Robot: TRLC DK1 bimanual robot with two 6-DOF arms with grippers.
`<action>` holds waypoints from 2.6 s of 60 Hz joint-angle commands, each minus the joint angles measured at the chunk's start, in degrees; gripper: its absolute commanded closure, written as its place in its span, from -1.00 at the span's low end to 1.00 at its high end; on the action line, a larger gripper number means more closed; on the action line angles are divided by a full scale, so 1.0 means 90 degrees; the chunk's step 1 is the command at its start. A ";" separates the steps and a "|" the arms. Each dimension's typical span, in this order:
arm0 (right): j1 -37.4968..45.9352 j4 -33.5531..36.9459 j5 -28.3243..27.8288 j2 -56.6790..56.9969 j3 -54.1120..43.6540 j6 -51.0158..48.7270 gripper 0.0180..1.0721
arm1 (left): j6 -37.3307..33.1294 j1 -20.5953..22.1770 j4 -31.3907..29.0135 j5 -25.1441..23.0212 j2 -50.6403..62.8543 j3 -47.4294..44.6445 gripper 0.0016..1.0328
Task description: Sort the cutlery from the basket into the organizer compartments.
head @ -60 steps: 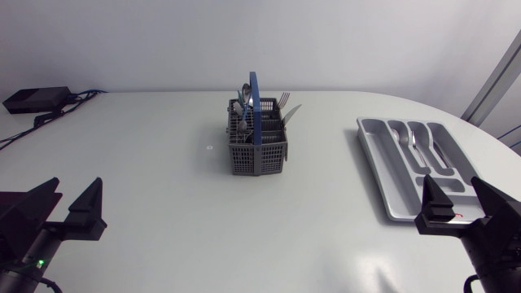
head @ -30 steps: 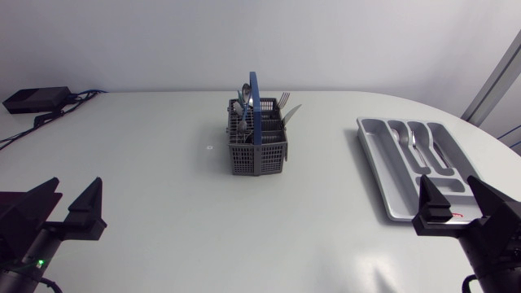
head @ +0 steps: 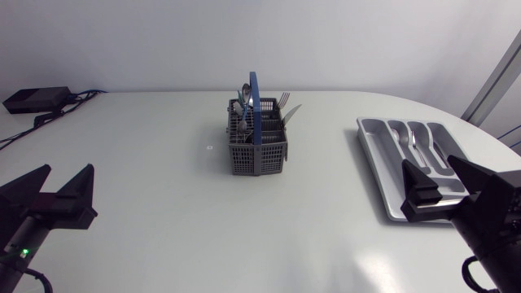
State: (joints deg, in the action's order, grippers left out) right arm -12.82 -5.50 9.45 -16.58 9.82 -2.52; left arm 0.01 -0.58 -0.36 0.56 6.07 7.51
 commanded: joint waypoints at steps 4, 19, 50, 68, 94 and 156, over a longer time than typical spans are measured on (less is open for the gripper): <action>-0.0480 -0.0229 0.0258 -0.0785 0.0442 0.0183 -0.90 | 0.0116 0.0133 0.0089 0.0045 0.0840 0.0582 -0.80; -0.1173 -0.0170 0.0571 -0.2211 0.1125 0.0202 -0.90 | -0.0070 0.0484 -0.0019 0.0045 0.1914 0.1178 -0.65; -0.2755 0.0220 0.0825 -0.5863 0.3137 0.0329 -0.90 | -0.0118 0.0992 -0.0390 -0.0130 0.4521 0.2515 -0.60; -0.3087 0.0376 0.0883 -0.7455 0.4660 0.0417 -0.89 | -0.1271 0.0777 -0.0517 -0.0492 0.6064 0.3072 -0.62; -0.3097 0.0523 0.0561 -0.9144 0.6389 -0.0120 -0.65 | -0.1329 0.0553 0.0274 -0.1146 0.7187 0.3277 -0.61; -0.3087 -0.0229 0.0034 -0.7904 0.4670 -0.0227 0.63 | -0.1466 0.0650 0.0401 -0.1244 0.7471 0.3238 -0.61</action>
State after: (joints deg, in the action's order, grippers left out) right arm -40.51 -8.60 9.87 -92.20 56.42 -1.19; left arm -12.08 4.43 3.51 -10.28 73.19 35.75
